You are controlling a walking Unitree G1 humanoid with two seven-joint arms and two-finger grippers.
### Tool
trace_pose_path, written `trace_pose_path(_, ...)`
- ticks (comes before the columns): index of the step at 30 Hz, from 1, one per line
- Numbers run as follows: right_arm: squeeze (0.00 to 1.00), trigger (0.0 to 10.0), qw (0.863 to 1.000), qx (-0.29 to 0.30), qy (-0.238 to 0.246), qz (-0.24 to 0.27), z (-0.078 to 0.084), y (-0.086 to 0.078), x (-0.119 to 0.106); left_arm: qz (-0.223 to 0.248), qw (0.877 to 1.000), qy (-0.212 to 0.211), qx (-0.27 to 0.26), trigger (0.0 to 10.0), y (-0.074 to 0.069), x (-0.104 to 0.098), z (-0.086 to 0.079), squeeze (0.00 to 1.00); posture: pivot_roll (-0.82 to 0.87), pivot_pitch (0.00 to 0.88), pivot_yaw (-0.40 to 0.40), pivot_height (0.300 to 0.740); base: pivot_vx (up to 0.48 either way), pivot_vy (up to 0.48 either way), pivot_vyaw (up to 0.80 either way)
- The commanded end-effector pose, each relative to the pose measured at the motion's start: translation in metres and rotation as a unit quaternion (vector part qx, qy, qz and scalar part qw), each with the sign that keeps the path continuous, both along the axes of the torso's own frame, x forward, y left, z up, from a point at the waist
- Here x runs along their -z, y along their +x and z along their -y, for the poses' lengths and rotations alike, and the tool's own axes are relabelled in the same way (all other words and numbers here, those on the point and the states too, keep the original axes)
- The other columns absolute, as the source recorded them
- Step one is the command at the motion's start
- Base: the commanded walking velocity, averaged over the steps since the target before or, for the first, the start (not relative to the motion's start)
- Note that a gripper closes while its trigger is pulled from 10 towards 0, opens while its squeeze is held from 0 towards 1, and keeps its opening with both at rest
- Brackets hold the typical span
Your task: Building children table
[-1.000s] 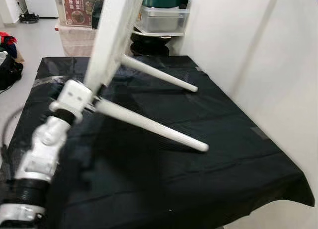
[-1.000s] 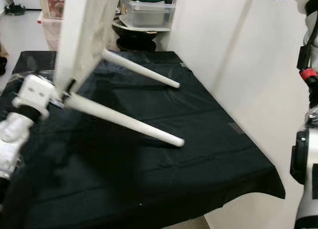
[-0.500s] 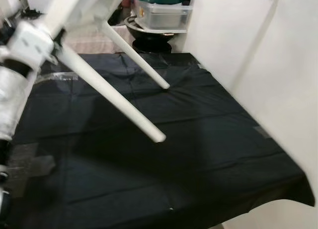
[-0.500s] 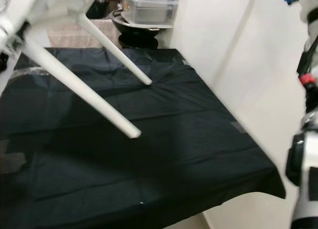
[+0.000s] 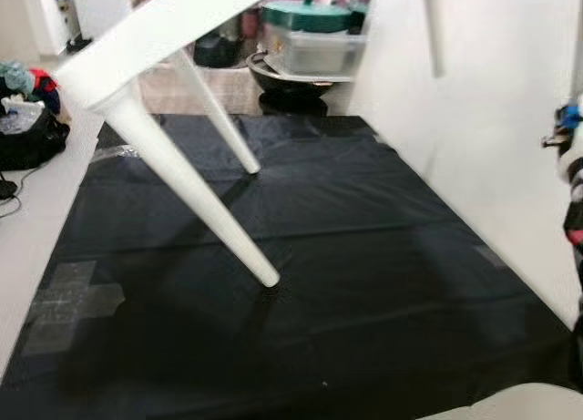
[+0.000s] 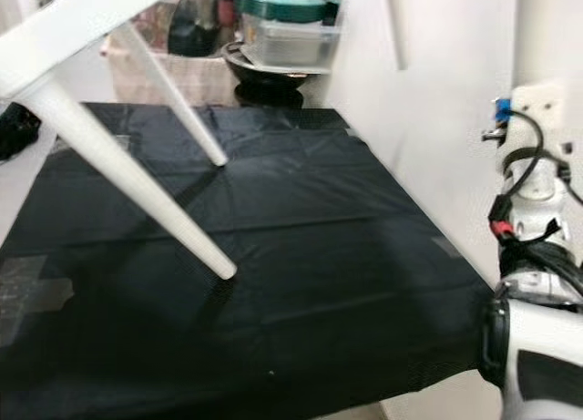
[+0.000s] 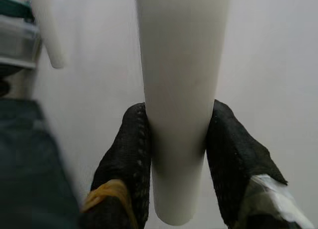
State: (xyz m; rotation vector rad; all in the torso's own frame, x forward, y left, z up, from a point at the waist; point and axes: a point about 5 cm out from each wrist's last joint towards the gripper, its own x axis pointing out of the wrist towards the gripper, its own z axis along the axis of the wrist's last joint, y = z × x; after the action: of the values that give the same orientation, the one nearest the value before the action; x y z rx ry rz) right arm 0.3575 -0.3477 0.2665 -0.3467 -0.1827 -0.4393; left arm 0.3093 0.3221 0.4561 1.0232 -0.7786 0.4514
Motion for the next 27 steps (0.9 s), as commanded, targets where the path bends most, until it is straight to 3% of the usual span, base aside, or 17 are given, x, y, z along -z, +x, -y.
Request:
trace_pose_path(1, 0.00, 0.0, 0.996, -0.031, 0.037, -0.074, -0.016, 0.003, 0.046, -0.005, 1.000, 0.015, 0.000, 10.0, 0.001, -0.004, 0.003, 0.37, 0.14, 0.000, -0.098, 0.740, 0.000, 0.000, 0.00)
trace_pose_path(3, 0.00, 0.0, 0.993, -0.047, 0.051, -0.092, -0.025, 0.003, 0.062, -0.006, 1.000, 0.016, 0.001, 10.0, 0.002, -0.005, 0.003, 0.37, 0.14, 0.000, -0.098, 0.740, 0.000, 0.000, 0.00)
trace_pose_path(6, 0.00, 0.0, 0.993, -0.047, 0.051, -0.092, -0.025, 0.003, 0.062, -0.006, 1.000, 0.016, 0.001, 10.0, 0.002, -0.005, 0.003, 0.37, 0.14, 0.000, -0.098, 0.740, 0.000, 0.000, 0.00)
trace_pose_path(7, 0.00, 0.0, 0.982, -0.092, 0.081, -0.147, -0.056, -0.005, 0.105, -0.011, 1.000, 0.011, 0.015, 10.0, 0.005, 0.006, 0.002, 0.37, 0.13, 0.000, -0.104, 0.740, 0.000, 0.000, 0.00)
trace_pose_path(10, 0.00, 0.0, 0.974, -0.118, 0.093, -0.171, -0.070, -0.010, 0.119, -0.012, 1.000, 0.005, 0.024, 10.0, 0.005, 0.013, 0.001, 0.38, 0.13, 0.000, -0.107, 0.740, 0.000, 0.000, 0.00)
trace_pose_path(11, 0.00, 0.0, 0.963, -0.157, 0.102, -0.196, -0.086, -0.015, 0.131, -0.011, 0.999, -0.009, 0.040, 10.0, 0.006, 0.018, 0.002, 0.37, 0.12, 0.000, -0.108, 0.740, 0.000, 0.000, 0.00)
trace_pose_path(15, 0.00, 0.0, 0.954, -0.181, 0.109, -0.211, -0.096, -0.019, 0.137, -0.011, 0.998, -0.018, 0.051, 10.0, 0.006, 0.021, 0.002, 0.37, 0.12, 0.000, -0.108, 0.740, 0.000, 0.000, 0.00)
trace_pose_path(16, 0.00, 0.0, 0.942, -0.219, 0.115, -0.227, -0.110, -0.023, 0.142, -0.014, 0.997, -0.040, 0.071, 10.0, 0.009, 0.028, 0.004, 0.35, 0.12, 0.000, -0.109, 0.740, 0.000, 0.000, 0.00)
trace_pose_path(18, 0.00, 0.0, 0.942, -0.219, 0.115, -0.227, -0.110, -0.023, 0.142, -0.014, 0.997, -0.040, 0.071, 10.0, 0.009, 0.028, 0.004, 0.35, 0.12, 0.000, -0.109, 0.740, 0.000, 0.000, 0.00)
trace_pose_path(19, 0.00, 0.4, 0.916, -0.299, 0.109, -0.246, -0.134, -0.033, 0.143, -0.036, 0.993, -0.057, 0.097, 10.0, 0.017, 0.052, 0.013, 0.35, 0.11, 0.000, -0.112, 0.740, 0.000, 0.000, 0.00)
trace_pose_path(20, 0.00, 0.4, 0.916, -0.299, 0.109, -0.246, -0.134, -0.033, 0.143, -0.036, 0.993, -0.057, 0.097, 10.0, 0.017, 0.052, 0.013, 0.35, 0.11, 0.000, -0.112, 0.740, 0.000, 0.000, 0.00)
trace_pose_path(21, 0.00, 10.0, 0.889, -0.362, 0.098, -0.261, -0.154, -0.043, 0.144, -0.059, 0.987, -0.083, 0.121, 10.0, 0.024, 0.080, 0.022, 0.36, 0.11, 0.000, -0.113, 0.740, 0.000, 0.000, 0.00)
trace_pose_path(22, 0.00, 10.0, 0.870, -0.402, 0.094, -0.268, -0.166, -0.051, 0.144, -0.076, 0.982, -0.105, 0.135, 10.0, 0.026, 0.101, 0.029, 0.36, 0.10, 0.000, -0.114, 0.740, 0.000, 0.000, 0.00)
trace_pose_path(23, 0.00, 10.0, 0.870, -0.402, 0.094, -0.268, -0.166, -0.051, 0.144, -0.076, 0.982, -0.105, 0.135, 10.0, 0.026, 0.101, 0.029, 0.36, 0.10, 0.000, -0.114, 0.740, 0.000, 0.000, 0.00)
trace_pose_path(24, 0.00, 10.0, 0.862, -0.421, 0.088, -0.267, -0.172, -0.056, 0.143, -0.086, 0.978, -0.122, 0.145, 10.0, 0.027, 0.116, 0.034, 0.36, 0.10, 0.000, -0.114, 0.740, 0.000, 0.000, 0.00)
trace_pose_path(25, 0.00, 10.0, 0.862, -0.421, 0.088, -0.267, -0.172, -0.056, 0.143, -0.086, 0.978, -0.122, 0.145, 10.0, 0.027, 0.116, 0.034, 0.36, 0.10, 0.000, -0.114, 0.740, 0.000, 0.000, 0.00)
trace_pose_path(27, 0.00, 10.0, 0.868, -0.414, 0.084, -0.262, -0.172, -0.057, 0.144, -0.103, 0.968, -0.153, 0.168, 10.0, 0.027, 0.138, 0.046, 0.36, 0.11, 0.000, -0.118, 0.740, 0.000, 0.000, 0.00)
